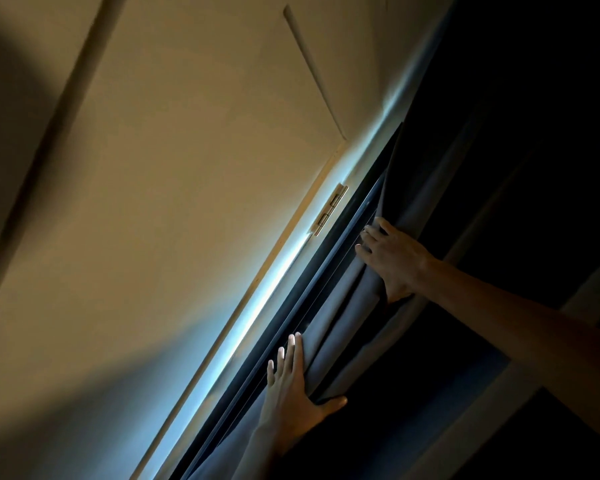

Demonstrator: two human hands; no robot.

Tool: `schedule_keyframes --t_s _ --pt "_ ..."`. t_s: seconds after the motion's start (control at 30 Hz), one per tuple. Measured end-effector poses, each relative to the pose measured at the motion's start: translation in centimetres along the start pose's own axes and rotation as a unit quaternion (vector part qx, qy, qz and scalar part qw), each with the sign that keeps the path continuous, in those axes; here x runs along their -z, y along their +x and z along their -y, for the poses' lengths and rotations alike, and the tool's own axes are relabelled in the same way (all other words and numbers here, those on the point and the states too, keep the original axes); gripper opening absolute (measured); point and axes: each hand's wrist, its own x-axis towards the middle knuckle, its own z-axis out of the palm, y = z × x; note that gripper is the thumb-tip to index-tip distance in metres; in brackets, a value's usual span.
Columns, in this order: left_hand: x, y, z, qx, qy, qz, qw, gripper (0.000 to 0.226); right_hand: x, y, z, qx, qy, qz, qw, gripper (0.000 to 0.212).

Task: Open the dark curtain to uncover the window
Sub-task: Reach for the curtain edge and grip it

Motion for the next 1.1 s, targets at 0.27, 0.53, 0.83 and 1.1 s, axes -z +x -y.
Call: schedule_keyframes --t_s 0.27,0.53,0.83,1.1 --pt "-0.9 -0.4 -0.2 0.019 0.005 -0.001 1.0 0.144 -0.9 -0.8 0.1 0.001 0.019 -0.03 0.999 0.078" --pt "-2.1 -1.1 -0.3 0.006 -0.015 0.008 1.0 0.137 -2.8 -2.7 -0.3 0.007 0.03 -0.018 0.999 0.103" --pt "-3.7 -2.5 -3.2 0.032 -0.097 0.052 0.993 0.114 -3.0 -5.9 -1.5 0.038 0.025 0.051 0.998 0.137" --pt "-4.7 -3.0 -4.1 0.013 -0.102 0.068 0.992 0.1 -3.4 -6.7 -1.5 -0.005 0.079 0.068 0.995 0.113"
